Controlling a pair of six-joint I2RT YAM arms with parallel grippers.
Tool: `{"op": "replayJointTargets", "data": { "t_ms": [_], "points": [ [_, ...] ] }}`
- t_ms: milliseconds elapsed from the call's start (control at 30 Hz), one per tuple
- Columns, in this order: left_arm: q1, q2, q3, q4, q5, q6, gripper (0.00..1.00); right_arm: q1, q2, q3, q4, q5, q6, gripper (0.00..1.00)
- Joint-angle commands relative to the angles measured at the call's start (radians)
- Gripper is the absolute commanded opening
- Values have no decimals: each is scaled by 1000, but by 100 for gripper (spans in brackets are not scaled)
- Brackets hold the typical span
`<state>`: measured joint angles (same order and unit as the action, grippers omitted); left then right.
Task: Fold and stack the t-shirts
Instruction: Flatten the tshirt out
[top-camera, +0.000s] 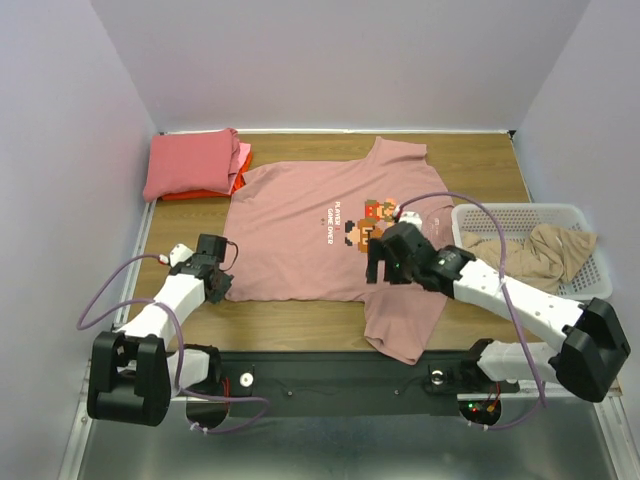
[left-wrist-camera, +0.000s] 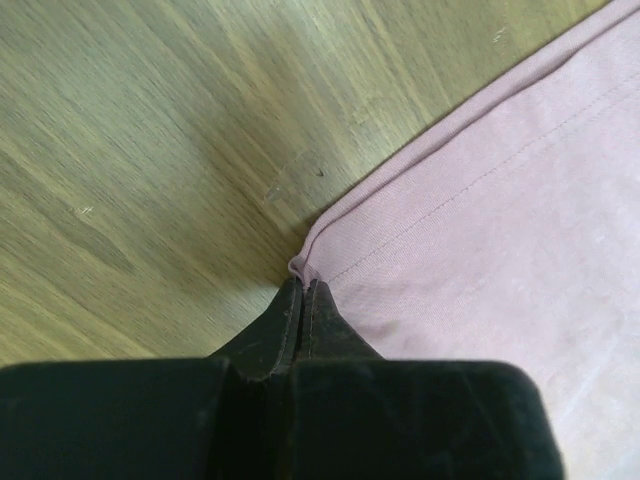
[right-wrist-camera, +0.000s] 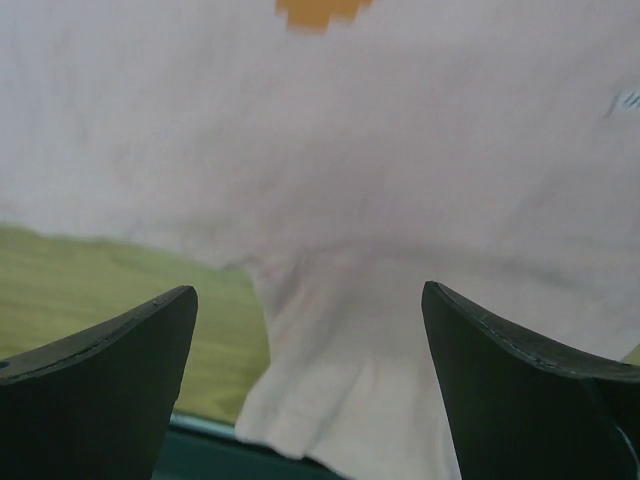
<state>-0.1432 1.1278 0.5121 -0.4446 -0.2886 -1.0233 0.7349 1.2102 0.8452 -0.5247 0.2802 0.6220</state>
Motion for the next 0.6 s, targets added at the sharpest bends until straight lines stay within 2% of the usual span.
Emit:
{"op": "replayJointTargets", "data": {
  "t_ms": [0, 100, 267, 400, 500, 567],
  "points": [
    [1, -59, -15, -9, -35, -9, 0, 144, -34, -27, -254, 88, 155, 100],
    [2, -89, -18, 19, -29, 11, 0, 170, -72, -92, -381, 71, 267, 100],
    [2, -102, -30, 29, -9, 22, 0, 181, -196, -201, -491, -2, 410, 100],
    [2, -115, -35, 41, -11, 25, 0, 181, -236, -221, -489, -65, 380, 97],
    [2, -112, -43, 37, -4, 23, 0, 182, -164, -230, -486, -136, 348, 93],
    [2, -117, -50, 41, -1, 20, 0, 185, -124, -224, -483, -130, 335, 91]
  ]
}}
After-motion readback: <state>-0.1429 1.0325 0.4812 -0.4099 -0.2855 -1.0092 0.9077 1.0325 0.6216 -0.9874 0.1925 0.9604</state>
